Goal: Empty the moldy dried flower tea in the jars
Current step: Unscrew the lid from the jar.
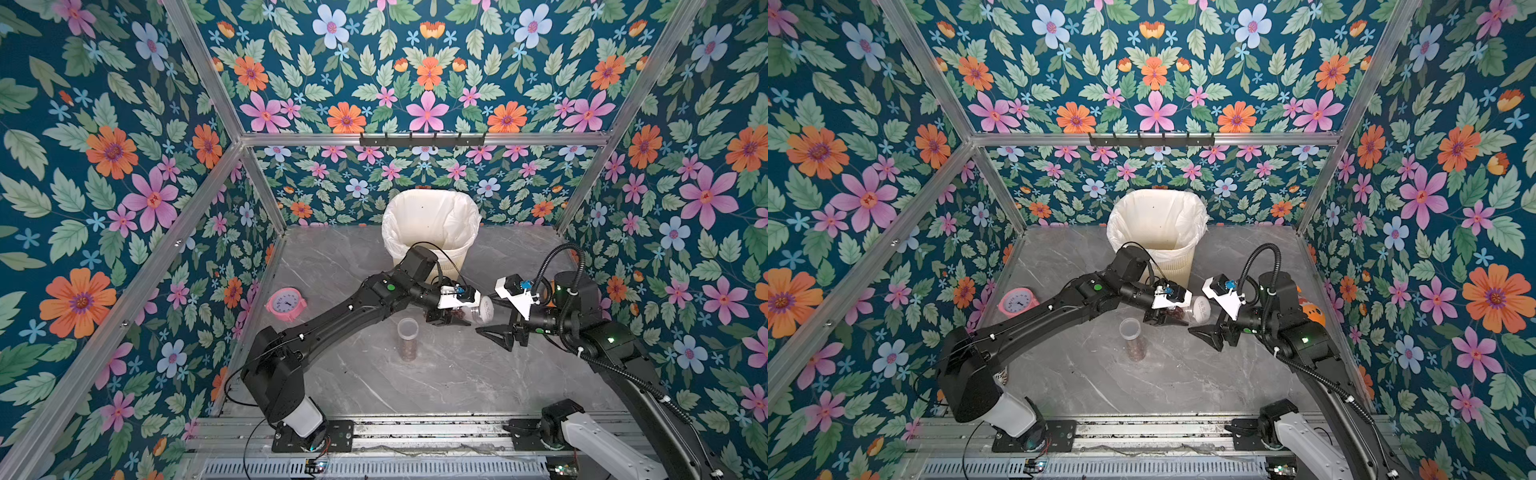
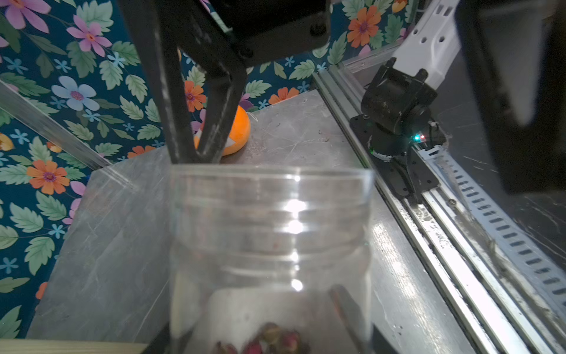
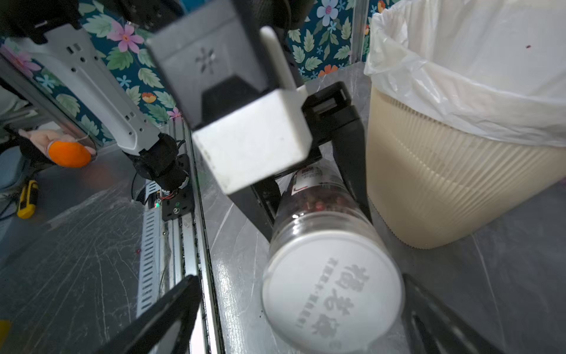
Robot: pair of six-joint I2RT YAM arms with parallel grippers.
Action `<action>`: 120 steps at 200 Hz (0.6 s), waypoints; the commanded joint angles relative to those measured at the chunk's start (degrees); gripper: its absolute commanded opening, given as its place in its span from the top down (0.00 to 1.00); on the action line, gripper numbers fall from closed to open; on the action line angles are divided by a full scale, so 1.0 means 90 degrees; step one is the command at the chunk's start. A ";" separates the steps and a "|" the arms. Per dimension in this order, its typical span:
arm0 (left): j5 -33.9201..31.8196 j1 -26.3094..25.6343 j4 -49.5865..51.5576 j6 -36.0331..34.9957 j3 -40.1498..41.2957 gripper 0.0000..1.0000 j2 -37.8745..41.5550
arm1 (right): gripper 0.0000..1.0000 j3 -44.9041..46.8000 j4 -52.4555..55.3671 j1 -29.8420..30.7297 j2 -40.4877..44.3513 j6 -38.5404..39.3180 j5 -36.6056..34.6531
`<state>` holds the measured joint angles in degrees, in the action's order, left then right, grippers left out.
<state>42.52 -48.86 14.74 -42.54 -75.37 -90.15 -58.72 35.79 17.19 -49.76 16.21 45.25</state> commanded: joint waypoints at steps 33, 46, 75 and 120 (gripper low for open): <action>-0.1376 0.0029 -0.1405 0.0273 0.0422 0.52 0.0179 | 0.04 -0.0749 0.0530 -0.0257 -0.0979 -0.2336 0.0122; -0.1511 0.0028 -0.1630 0.0301 0.0542 0.52 0.0234 | 0.05 -0.0877 0.0542 -0.0267 -0.1192 -0.2752 0.0091; -0.1518 0.0022 -0.1968 0.0368 0.0747 0.52 0.0355 | 0.06 -0.1034 0.0450 -0.0325 -0.1581 -0.3374 -0.0022; -0.1580 0.0019 -0.2066 0.0337 0.0878 0.53 0.0418 | 0.17 -0.1226 0.0309 -0.0403 -0.2062 -0.3762 0.0294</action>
<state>28.64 -48.64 -1.02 -39.40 -67.88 -86.96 -68.73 39.35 13.65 -67.09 -14.57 46.37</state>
